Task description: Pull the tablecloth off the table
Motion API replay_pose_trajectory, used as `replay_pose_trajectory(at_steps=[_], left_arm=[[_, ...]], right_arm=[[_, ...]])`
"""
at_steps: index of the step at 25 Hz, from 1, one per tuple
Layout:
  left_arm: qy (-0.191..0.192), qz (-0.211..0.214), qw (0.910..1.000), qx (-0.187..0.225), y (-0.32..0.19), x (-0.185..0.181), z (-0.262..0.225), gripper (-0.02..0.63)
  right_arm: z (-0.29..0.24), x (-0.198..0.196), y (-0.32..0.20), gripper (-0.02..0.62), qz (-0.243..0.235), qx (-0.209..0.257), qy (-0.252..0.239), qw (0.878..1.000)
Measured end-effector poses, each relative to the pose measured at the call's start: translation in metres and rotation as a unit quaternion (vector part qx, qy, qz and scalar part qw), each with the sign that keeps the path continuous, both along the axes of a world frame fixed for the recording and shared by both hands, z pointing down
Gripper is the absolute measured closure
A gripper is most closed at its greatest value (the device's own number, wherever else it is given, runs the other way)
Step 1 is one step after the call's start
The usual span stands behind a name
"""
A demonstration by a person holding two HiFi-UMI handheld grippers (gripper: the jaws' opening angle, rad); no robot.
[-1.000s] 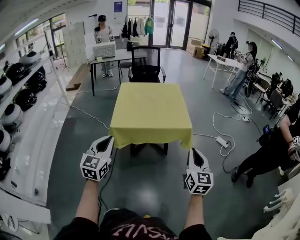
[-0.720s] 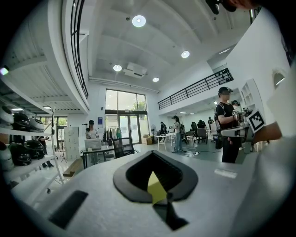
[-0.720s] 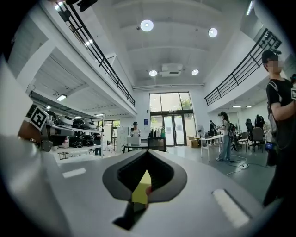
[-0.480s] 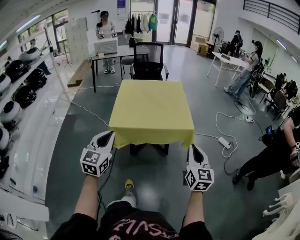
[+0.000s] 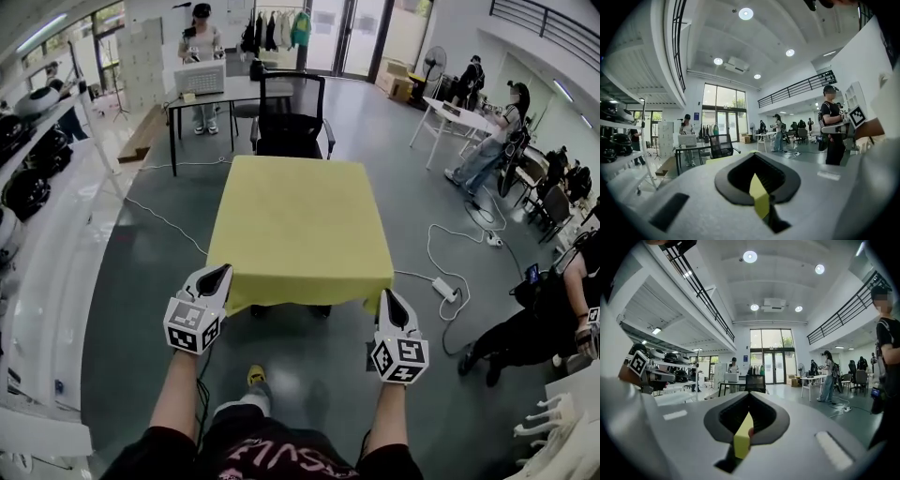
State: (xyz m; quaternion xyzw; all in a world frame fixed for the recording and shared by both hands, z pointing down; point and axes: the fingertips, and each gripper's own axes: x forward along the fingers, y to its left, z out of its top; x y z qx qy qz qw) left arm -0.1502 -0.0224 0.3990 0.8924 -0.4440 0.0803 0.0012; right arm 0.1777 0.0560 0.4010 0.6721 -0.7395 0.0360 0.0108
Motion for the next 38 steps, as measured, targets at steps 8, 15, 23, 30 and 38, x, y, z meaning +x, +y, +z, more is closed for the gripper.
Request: replay_pose_trajectory(at_steps=[8,15,23,30,38], left_arm=[[0.0,0.007,0.9997,-0.024,-0.127,-0.026,0.013,0.6],[0.008,0.011,0.9996,-0.023,-0.2,-0.045,0.01,0.6],[-0.001,0.021,0.9994,-0.028,-0.237,-0.045,0.019,0.6],[-0.02,0.02,0.9986,-0.044,-0.277,-0.034,0.04,0.6],[-0.041,0.002,0.9963,-0.075,-0.348,-0.013,0.07,0.6]], right_arm=[[-0.005,-0.024,-0.124,0.584,0.003,-0.027,0.025,0.999],[-0.008,-0.032,-0.181,0.584,0.013,-0.04,0.044,0.998],[0.0,-0.025,-0.214,0.584,0.006,-0.053,0.058,0.997],[0.013,-0.015,-0.269,0.584,-0.01,-0.062,0.05,0.997],[0.045,0.006,-0.358,0.584,-0.046,-0.092,0.052,0.993]])
